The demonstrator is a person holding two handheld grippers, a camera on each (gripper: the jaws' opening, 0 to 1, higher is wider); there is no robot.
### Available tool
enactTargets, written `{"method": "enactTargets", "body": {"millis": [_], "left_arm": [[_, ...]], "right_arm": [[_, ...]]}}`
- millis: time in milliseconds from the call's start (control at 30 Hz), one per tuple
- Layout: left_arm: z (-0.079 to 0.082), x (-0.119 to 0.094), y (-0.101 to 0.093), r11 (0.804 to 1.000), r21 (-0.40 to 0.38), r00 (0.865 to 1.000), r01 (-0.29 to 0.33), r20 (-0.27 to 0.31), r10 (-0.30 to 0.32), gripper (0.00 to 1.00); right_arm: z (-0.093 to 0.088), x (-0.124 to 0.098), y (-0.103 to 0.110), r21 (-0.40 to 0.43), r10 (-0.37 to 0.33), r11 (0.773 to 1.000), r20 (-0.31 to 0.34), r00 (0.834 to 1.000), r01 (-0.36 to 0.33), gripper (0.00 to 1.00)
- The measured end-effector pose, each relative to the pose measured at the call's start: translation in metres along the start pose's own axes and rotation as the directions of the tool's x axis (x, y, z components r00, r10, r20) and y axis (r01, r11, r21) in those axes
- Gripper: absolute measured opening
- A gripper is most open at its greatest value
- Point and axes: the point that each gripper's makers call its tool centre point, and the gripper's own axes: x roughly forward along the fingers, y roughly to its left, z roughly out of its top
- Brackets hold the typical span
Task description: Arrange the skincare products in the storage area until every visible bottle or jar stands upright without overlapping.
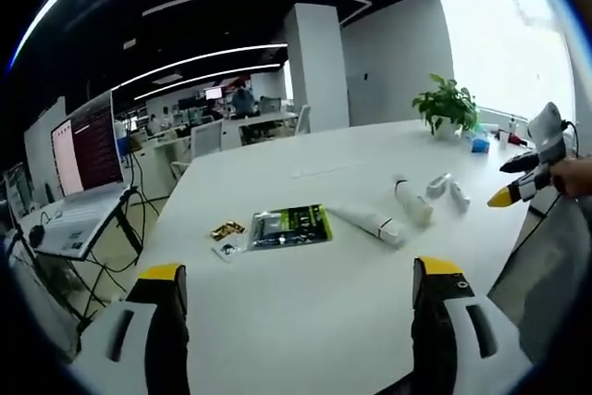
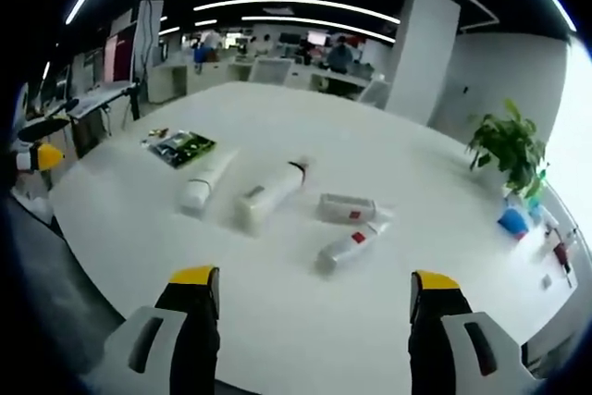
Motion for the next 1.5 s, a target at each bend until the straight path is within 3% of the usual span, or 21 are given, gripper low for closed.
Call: {"method": "enactTargets", "body": {"millis": [67, 133, 167, 200, 467, 667, 767, 933, 1100, 1300, 1500], "left_arm": [[0.002, 0.002, -0.011, 0.998, -0.047, 0.999, 0.034, 0.042, -0.032, 0.99], [-0.01, 0.004, -0.014, 0.998, -0.039, 0.998, 0.049, -0.034, -0.05, 0.99], [-0.002, 0.005, -0.011, 0.999, -0.017, 0.999, 0.031, 0.021, -0.031, 0.99], [-0.001, 0.004, -0.012, 0.999, -0.014, 0.999, 0.039, 0.036, -0.038, 0.99], [-0.002, 0.003, -0.006, 0.998, -0.059, 0.999, 0.02, 0.036, -0.018, 0.99], [-0.003, 0.004, -0.005, 0.998, -0.053, 0.999, 0.016, 0.032, -0.014, 0.98], [-0.003, 0.003, -0.004, 0.998, -0.053, 0.999, 0.014, 0.03, -0.012, 0.97], [-0.001, 0.002, -0.002, 0.999, -0.039, 0.999, -0.002, 0.037, 0.004, 0.97], [-0.002, 0.002, 0.002, 0.999, -0.049, 0.999, -0.019, 0.035, 0.021, 0.96], [-0.003, 0.001, 0.001, 0.999, -0.039, 0.999, -0.027, 0.028, 0.028, 0.94], [-0.011, 0.002, 0.004, 0.999, -0.001, 0.999, -0.038, -0.015, 0.038, 0.91]], "right_arm": [[0.0, 0.0, 0.001, 0.003, 0.007, 1.0, -0.004, 1.0, -0.007, 0.91], [0.002, -0.001, 0.007, 0.012, 0.035, 0.999, 0.004, 0.999, -0.035, 0.94], [0.003, -0.001, 0.009, 0.018, 0.045, 0.999, 0.006, 0.999, -0.046, 0.96], [0.002, -0.001, 0.01, 0.016, 0.053, 0.998, 0.003, 0.999, -0.053, 0.97], [-0.006, 0.002, 0.015, 0.009, 0.077, 0.997, -0.043, 0.996, -0.077, 0.99], [-0.009, 0.01, 0.022, -0.001, 0.14, 0.99, -0.084, 0.987, -0.141, 0.99], [0.002, 0.011, 0.03, 0.105, 0.181, 0.979, -0.06, 0.982, -0.174, 0.99], [0.022, 0.018, 0.032, 0.048, 0.184, 0.982, -0.057, 0.981, -0.181, 0.99], [0.053, 0.022, 0.044, 0.015, 0.219, 0.976, -0.031, 0.975, -0.219, 0.99], [0.078, 0.032, 0.059, -0.036, 0.247, 0.968, -0.026, 0.969, -0.248, 0.99], [0.103, 0.037, 0.075, -0.1, 0.277, 0.955, -0.027, 0.961, -0.278, 0.99]]}}
